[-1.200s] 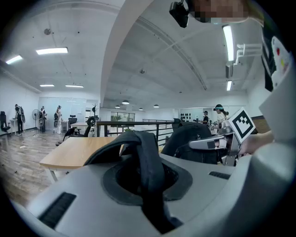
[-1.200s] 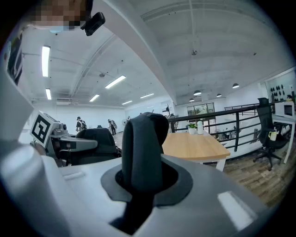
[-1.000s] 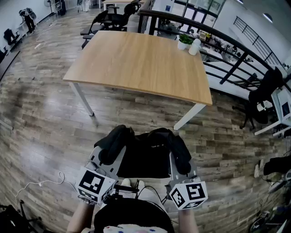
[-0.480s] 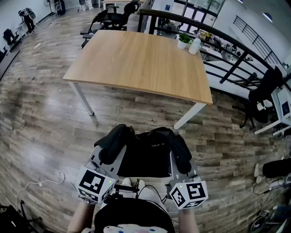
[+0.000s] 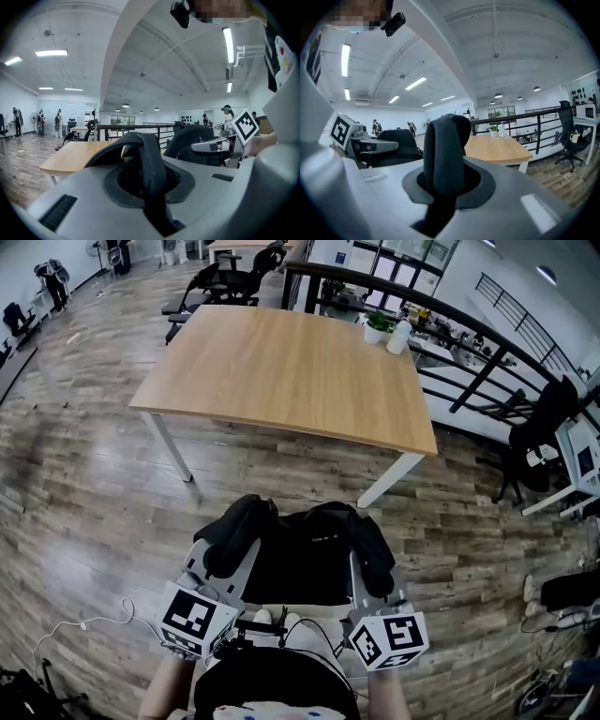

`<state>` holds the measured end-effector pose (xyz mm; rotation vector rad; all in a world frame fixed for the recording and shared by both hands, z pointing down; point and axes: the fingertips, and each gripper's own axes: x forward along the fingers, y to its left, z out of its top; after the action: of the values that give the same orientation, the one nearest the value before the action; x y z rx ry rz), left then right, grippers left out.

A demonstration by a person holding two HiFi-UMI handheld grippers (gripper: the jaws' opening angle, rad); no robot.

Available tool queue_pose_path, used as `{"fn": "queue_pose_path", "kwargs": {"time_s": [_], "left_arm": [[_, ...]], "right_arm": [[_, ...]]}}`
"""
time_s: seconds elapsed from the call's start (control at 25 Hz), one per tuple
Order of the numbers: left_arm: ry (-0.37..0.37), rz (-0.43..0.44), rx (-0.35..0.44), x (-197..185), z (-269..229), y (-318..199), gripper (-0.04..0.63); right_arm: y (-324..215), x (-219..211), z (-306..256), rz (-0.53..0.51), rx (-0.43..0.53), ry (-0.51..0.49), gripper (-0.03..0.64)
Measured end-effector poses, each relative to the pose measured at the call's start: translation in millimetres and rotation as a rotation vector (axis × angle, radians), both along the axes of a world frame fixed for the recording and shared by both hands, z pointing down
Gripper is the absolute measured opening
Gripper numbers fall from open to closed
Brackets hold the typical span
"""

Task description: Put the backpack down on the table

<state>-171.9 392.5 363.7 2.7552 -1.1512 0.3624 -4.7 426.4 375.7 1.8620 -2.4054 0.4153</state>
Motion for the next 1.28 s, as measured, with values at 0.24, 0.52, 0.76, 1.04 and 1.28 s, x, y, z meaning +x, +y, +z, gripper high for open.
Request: {"fn": "queue_pose_path", "kwargs": {"time_s": [0.24, 0.52, 0.76, 1.04, 1.28], "left_arm": [[0.012, -0.002, 0.007, -12.3, -1.6, -2.4, 0.046], [0.007, 0.015, 0.021, -21.1, -3.1, -3.5, 0.046], [0.02, 0.013, 0.013, -18.4, 1.3, -16.8, 0.046], [0.001, 0.017, 0.023, -1.7, 4.0, -55.1, 0.046], [0.015, -0.022, 0.029, 18.1, -0.1, -104.9, 0.046]], "right_arm": [[-0.3, -14.0, 0.8, 0.005, 0.007, 0.005, 0.057], [0.0, -21.6, 2.6, 0.031, 0.011, -0.01, 0.057], [-11.8, -19.5, 2.6, 0.025, 0.003, -0.011, 0.057], [-56.9, -5.6, 9.4, 0.005, 0.0, -0.009, 0.058], [-110.9, 15.4, 5.8, -0.03, 0.007, -0.006, 0.057]]}}
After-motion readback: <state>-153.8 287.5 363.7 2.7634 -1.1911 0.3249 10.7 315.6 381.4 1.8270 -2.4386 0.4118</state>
